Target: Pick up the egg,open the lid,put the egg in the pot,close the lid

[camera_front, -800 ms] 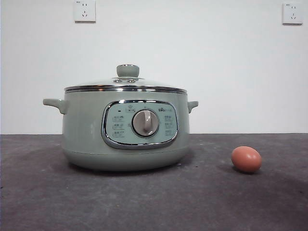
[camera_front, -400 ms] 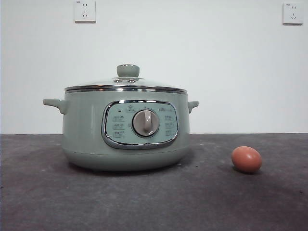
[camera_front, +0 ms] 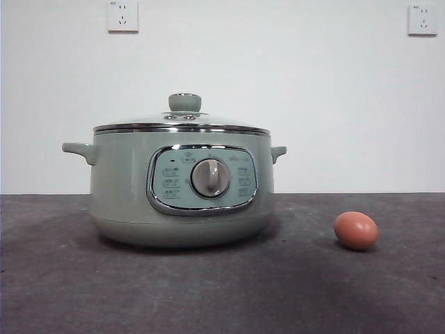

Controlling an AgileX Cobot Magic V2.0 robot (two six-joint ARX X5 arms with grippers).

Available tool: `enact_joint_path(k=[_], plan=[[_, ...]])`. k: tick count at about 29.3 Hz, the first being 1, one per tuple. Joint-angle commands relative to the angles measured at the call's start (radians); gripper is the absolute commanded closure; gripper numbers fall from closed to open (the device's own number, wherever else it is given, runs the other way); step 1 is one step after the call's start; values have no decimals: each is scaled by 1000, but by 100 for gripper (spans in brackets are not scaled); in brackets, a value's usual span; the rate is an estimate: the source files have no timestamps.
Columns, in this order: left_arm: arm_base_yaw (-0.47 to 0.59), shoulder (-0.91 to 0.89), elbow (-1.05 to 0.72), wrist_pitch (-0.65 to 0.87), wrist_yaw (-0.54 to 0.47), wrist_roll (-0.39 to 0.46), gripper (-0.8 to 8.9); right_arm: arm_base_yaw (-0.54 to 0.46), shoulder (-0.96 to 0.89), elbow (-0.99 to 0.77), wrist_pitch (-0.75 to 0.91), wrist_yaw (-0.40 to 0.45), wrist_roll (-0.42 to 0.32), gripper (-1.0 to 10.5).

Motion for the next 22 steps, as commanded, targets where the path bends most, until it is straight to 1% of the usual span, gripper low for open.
enact_joint_path(k=[1, 4, 7, 10, 13, 17, 22], plan=[[3, 58, 84, -42, 66, 14, 820, 0, 81, 119, -87, -47, -79, 958], [3, 125, 179, -112, 133, 23, 820, 0, 168, 240, -209, -90, -139, 958], [3, 188, 272, -193, 188, 58, 820, 0, 241, 346, -333, -117, -191, 958], [3, 239, 354, -277, 230, 97, 820, 0, 293, 429, -441, -158, -230, 958], [3, 274, 415, -343, 264, 126, 820, 0, 326, 483, -523, -180, -262, 958], [0, 301, 465, -393, 282, 151, 820, 0, 339, 513, -575, -190, -294, 958], [-7, 303, 472, -392, 282, 151, 818, 0, 338, 515, -591, -197, -296, 944]])
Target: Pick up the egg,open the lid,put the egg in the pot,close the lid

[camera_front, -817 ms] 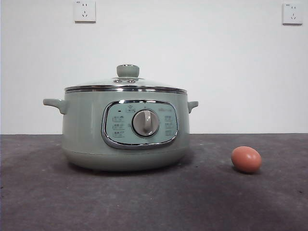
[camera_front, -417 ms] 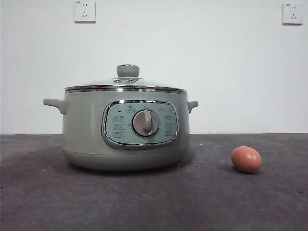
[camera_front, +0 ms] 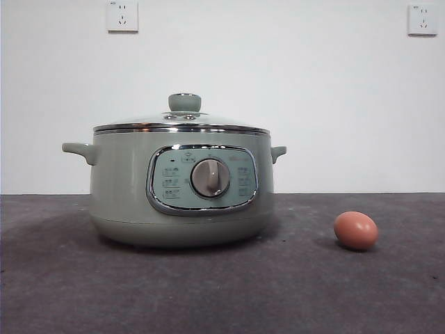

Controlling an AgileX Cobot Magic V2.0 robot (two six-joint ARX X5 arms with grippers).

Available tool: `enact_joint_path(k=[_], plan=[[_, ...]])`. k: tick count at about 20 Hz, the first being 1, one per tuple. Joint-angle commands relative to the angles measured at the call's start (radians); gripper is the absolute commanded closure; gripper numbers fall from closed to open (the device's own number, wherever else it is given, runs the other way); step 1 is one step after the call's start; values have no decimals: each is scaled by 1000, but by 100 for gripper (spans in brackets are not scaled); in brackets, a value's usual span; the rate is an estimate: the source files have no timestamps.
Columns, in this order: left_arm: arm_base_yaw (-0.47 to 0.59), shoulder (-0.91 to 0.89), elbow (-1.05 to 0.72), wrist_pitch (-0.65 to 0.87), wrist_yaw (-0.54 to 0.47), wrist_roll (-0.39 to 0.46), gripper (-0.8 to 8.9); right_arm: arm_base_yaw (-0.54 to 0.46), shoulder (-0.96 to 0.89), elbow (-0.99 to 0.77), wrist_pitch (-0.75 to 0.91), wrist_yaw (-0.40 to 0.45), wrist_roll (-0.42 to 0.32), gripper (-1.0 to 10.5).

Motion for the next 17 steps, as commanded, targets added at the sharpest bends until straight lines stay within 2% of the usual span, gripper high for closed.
enact_joint_path(k=[1, 3, 4, 7, 8, 17], plan=[[-5, 0, 2, 2, 6, 16, 817, 0, 0, 4, -3, -5, -14, 941], [-5, 0, 2, 3, 14, 16, 803, 0, 0, 5, 0, -5, -13, 920], [-5, 0, 2, 3, 14, 16, 729, 0, 0, 5, 0, -5, -13, 824], [-5, 0, 2, 5, 39, 16, 205, 0, 0, 5, 0, -5, -7, 418], [-5, 0, 2, 6, 39, 16, 181, 0, 0, 5, 0, -5, -7, 367], [-34, 45, 7, 63, 42, 13, 183, 0, 3, 5, 1, -8, -1, 366]])
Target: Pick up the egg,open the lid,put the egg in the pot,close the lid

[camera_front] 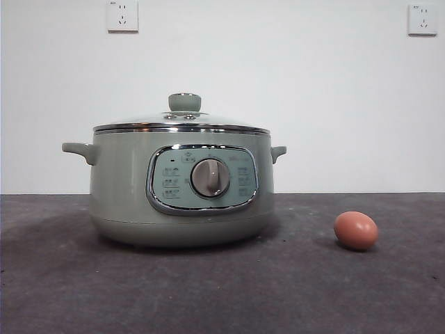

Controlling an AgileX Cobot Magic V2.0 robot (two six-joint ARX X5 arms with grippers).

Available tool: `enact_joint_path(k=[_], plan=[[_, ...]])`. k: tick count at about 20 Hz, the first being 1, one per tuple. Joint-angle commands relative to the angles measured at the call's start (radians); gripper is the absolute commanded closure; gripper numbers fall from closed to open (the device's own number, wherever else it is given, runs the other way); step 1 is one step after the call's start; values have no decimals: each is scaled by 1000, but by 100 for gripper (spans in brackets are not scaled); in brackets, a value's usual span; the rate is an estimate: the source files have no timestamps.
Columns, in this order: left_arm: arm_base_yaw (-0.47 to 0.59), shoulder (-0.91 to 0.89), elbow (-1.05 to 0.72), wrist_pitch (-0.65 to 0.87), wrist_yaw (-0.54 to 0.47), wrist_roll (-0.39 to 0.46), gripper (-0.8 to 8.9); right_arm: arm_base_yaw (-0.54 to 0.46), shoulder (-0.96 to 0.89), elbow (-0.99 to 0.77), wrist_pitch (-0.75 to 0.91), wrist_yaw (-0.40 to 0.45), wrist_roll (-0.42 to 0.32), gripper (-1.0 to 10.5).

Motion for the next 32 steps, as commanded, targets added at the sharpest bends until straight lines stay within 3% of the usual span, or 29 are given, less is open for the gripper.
enact_joint_path(k=[1, 11, 15, 19, 25, 32], plan=[[-26, 30, 16, 28, 6, 7, 183, 0, 10, 5, 6, -3, 4, 366], [-240, 498, 335, 45, -22, 69, 184, 1, 137, 5, 23, -49, 5, 375], [-332, 723, 481, 45, -158, 125, 184, 1, 195, 5, 26, -48, 4, 375], [-386, 908, 593, 47, -222, 148, 184, 1, 226, 5, 30, -48, 4, 377], [-422, 1078, 616, 70, -276, 173, 184, 1, 242, 5, 45, -48, 5, 379], [-444, 1146, 616, 118, -324, 168, 191, 1, 266, 5, 63, -48, 5, 379]])
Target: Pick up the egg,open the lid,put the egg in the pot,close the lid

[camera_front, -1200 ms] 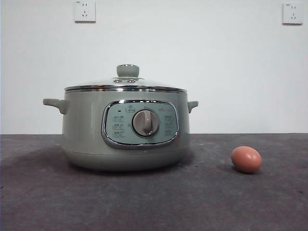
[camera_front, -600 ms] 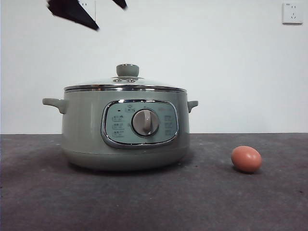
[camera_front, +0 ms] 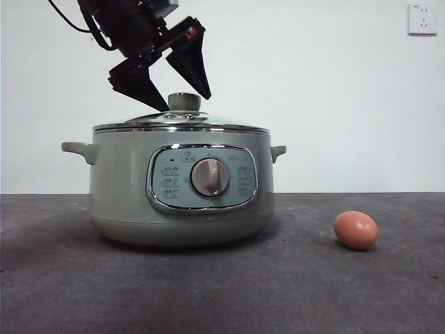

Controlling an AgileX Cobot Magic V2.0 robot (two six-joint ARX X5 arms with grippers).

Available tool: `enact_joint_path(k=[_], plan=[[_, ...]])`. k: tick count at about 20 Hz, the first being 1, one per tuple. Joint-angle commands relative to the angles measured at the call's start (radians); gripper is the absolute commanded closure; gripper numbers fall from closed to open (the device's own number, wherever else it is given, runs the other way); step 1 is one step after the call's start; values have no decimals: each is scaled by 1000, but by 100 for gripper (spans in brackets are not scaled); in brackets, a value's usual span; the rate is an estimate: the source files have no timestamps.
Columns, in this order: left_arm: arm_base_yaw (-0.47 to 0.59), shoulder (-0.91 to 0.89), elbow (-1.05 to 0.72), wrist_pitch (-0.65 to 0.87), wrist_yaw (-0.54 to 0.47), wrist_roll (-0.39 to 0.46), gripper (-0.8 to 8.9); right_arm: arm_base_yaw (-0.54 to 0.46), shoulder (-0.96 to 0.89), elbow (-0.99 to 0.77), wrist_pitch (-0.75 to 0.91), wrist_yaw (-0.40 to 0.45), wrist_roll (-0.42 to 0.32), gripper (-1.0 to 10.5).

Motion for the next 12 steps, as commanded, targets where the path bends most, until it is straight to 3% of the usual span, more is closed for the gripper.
enact_joint_path(k=[1, 6, 8, 12], plan=[[-10, 15, 2, 5, -13, 8, 214, 1, 9, 5, 9, -3, 4, 379], [-31, 15, 2, 7, -13, 8, 581, 1, 24, 5, 13, -3, 4, 379], [-32, 15, 2, 3, -11, 5, 635, 1, 26, 5, 12, -3, 4, 380], [-32, 15, 2, -37, -9, -25, 635, 1, 26, 5, 13, -3, 4, 380]])
